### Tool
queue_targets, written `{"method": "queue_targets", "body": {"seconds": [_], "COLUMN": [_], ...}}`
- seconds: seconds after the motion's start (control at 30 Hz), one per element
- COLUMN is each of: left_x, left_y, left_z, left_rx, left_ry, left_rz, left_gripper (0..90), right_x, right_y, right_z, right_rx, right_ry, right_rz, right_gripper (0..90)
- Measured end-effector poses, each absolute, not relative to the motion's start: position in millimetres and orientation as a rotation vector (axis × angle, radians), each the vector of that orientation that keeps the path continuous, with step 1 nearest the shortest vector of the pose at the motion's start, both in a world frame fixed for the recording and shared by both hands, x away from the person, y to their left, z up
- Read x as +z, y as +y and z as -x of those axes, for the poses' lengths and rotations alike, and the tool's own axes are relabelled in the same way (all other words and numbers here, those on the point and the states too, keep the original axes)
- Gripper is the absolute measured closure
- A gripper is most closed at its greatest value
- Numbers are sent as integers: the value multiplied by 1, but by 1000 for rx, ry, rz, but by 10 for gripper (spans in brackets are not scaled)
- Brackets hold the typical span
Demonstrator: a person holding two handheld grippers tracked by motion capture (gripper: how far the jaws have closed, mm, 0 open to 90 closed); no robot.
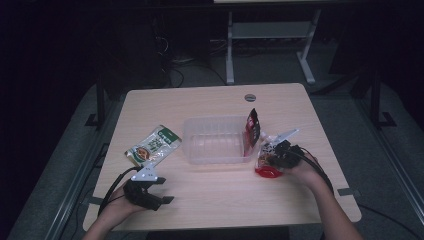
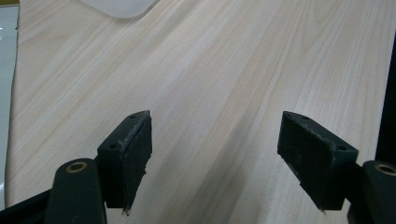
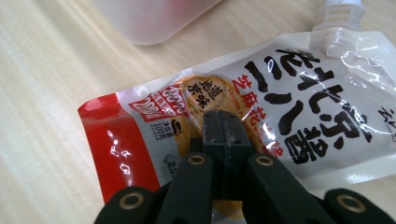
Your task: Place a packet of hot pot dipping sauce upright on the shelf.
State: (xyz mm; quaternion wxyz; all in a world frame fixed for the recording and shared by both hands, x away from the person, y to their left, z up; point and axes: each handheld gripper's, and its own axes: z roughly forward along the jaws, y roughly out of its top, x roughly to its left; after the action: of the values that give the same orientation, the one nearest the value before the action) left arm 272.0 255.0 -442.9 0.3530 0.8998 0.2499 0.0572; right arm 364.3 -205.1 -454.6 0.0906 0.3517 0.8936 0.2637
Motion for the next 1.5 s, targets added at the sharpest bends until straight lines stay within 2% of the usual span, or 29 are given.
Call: {"method": "queue_targets", "body": {"seconds": [0.67, 1.5], "left_x": [-442, -443], "left_y": [253, 247], "left_z": [-272, -272], "left_rx": [143, 130], "left_ry": [639, 619], "left_rz": [-2322, -2332], "left_gripper": [259, 260], "right_x": [-449, -455], "right_y": [-183, -107], "right_z": [-325, -310], "right_rx": [808, 979], "right_ry": [2802, 2943], "right_rz": [-946, -640], "right_gripper": [900, 900]}}
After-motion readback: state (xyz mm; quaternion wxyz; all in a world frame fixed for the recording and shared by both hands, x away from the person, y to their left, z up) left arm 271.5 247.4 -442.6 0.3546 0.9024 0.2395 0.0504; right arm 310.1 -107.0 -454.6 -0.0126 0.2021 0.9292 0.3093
